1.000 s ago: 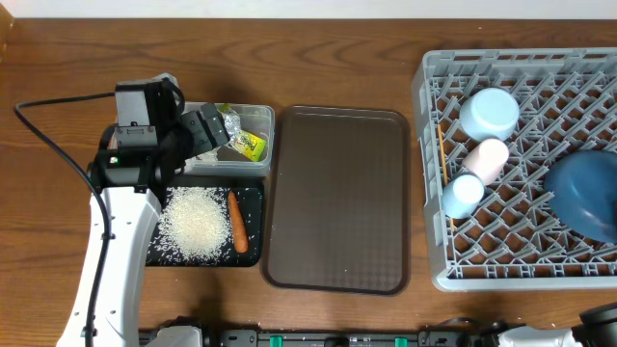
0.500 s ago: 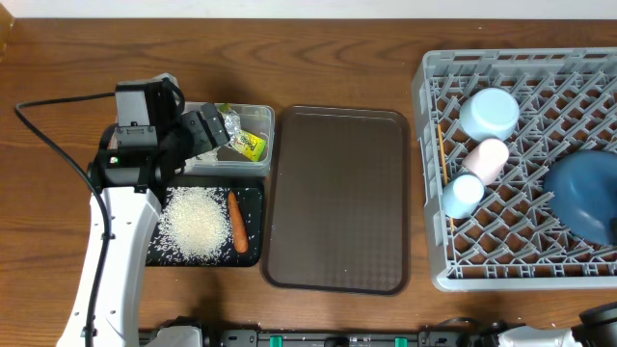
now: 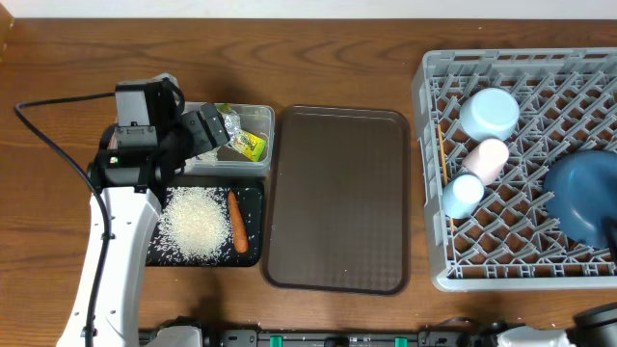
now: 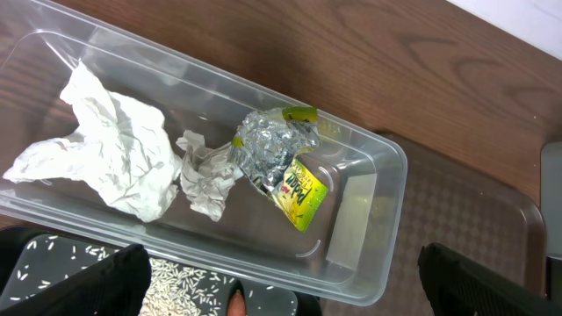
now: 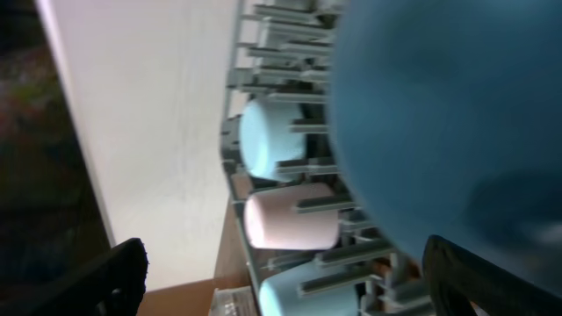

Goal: Sort waste into correct bins and load items into the dishwasher rack
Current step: 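Raise the right gripper off the plate and move it back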

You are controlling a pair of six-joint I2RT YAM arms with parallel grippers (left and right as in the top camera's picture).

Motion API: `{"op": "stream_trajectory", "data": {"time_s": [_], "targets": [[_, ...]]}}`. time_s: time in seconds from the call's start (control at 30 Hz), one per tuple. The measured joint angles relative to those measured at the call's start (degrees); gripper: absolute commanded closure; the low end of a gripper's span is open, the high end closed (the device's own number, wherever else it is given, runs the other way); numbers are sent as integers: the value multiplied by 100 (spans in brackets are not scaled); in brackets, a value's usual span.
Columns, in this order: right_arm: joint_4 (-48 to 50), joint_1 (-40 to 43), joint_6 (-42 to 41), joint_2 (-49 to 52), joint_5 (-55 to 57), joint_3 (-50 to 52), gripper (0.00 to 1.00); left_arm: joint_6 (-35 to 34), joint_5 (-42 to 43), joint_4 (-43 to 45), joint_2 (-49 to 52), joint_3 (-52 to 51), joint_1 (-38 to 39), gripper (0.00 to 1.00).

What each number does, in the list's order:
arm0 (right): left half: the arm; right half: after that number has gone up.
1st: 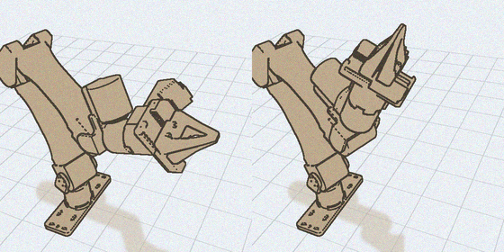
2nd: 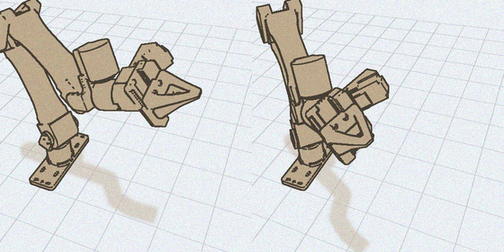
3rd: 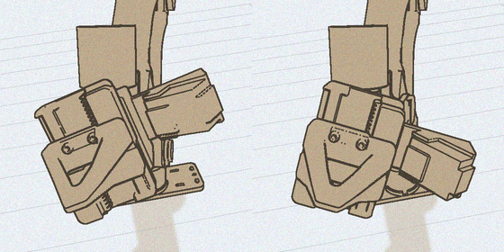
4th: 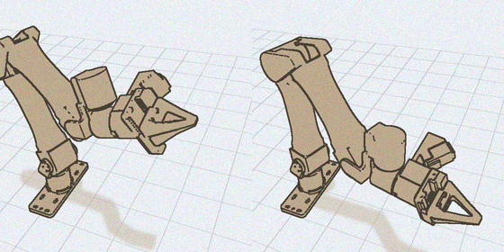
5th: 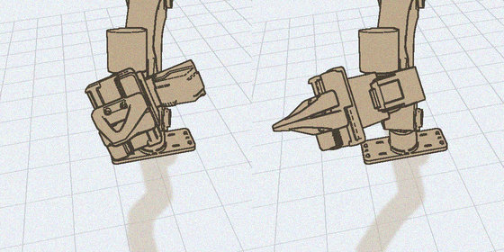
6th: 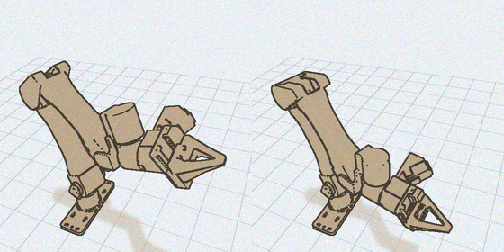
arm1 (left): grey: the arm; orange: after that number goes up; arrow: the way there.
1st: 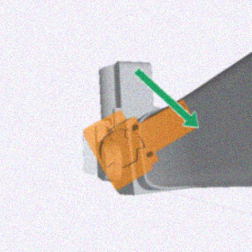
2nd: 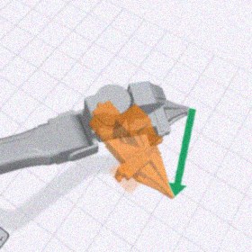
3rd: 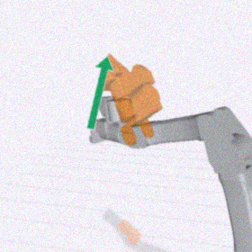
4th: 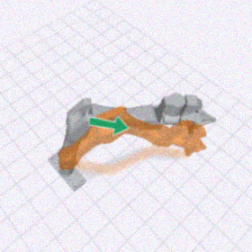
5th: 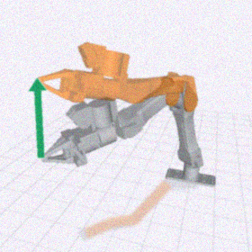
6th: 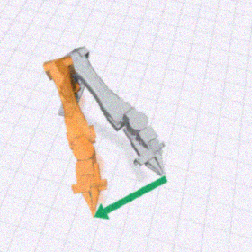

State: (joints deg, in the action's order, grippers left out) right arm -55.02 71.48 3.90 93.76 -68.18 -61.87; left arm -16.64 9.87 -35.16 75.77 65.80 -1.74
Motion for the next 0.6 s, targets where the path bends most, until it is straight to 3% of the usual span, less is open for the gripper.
{"op": "stream_trajectory", "data": {"time_s": [0.2,0.6], "targets": [[-68,-973,-4,-890,326,-140,1,0,0,0,0,0,0,0],[-33,-5243,-181,-2310,3969,-1316,1,-2,0,2,0,0,0,0]]}}
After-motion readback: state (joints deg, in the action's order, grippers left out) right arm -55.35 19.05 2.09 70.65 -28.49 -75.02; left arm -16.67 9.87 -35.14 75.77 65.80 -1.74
